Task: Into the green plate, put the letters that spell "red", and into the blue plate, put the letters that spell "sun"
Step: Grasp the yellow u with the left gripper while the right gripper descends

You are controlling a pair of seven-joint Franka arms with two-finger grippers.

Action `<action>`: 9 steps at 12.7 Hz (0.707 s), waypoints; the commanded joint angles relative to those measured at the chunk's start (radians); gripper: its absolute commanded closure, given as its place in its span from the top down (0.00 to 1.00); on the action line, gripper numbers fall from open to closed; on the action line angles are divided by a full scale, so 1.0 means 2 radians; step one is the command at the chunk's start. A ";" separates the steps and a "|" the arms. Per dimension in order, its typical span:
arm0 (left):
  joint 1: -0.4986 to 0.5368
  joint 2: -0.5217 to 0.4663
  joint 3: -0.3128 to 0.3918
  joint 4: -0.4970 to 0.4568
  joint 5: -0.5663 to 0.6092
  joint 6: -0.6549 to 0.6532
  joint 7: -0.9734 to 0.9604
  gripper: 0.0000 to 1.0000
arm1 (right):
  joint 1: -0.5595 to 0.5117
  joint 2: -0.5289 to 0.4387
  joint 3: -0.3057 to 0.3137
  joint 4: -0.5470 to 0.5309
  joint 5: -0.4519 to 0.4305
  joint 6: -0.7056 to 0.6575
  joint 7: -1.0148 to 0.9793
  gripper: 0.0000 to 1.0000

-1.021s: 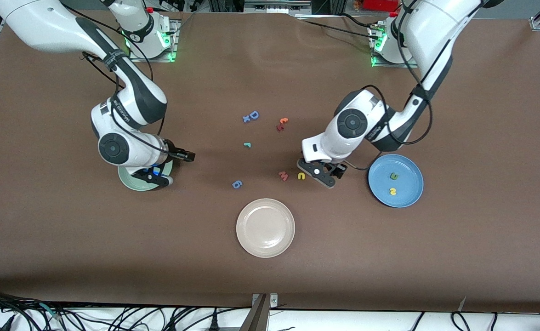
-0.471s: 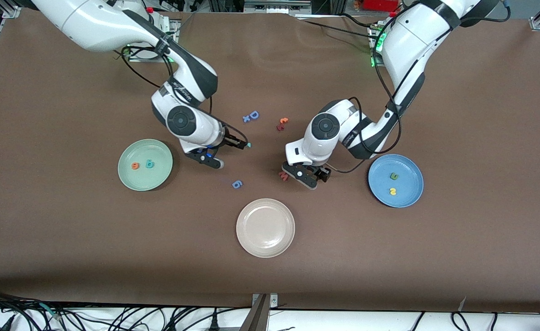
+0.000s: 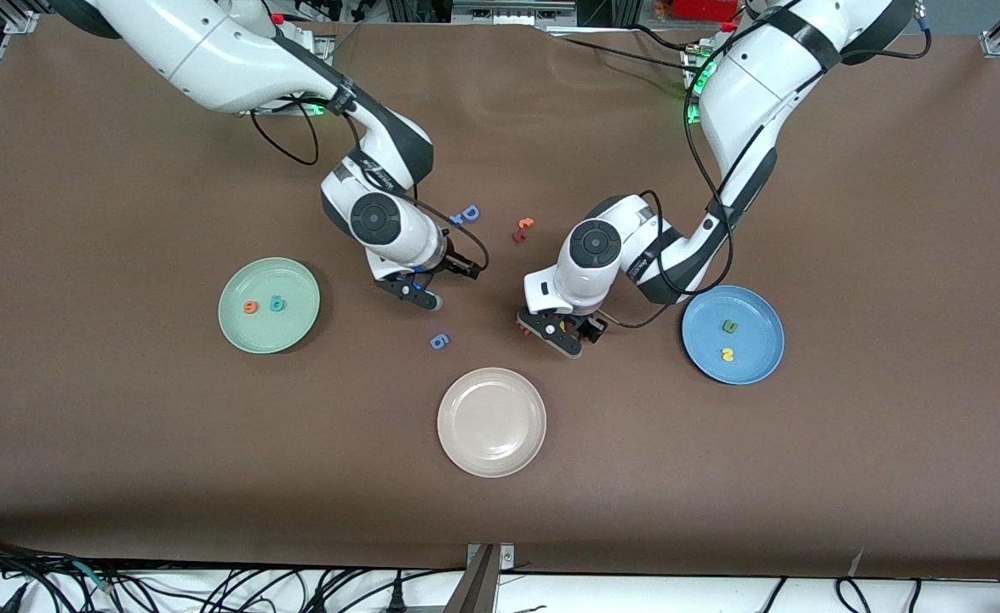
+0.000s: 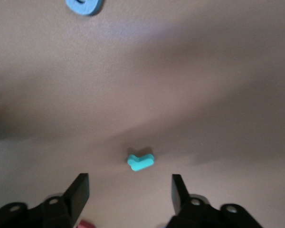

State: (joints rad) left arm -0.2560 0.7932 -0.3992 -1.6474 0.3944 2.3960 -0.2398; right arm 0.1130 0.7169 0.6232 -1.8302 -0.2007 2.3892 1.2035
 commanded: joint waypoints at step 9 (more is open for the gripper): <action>-0.022 0.013 0.013 0.017 0.020 -0.004 -0.034 0.57 | 0.049 0.008 -0.043 -0.008 -0.026 0.025 0.010 0.58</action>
State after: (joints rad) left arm -0.2774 0.8048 -0.3909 -1.6443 0.3944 2.3960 -0.2764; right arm 0.1991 0.7387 0.5456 -1.8339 -0.2319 2.4210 1.2093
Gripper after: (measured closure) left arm 0.427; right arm 0.410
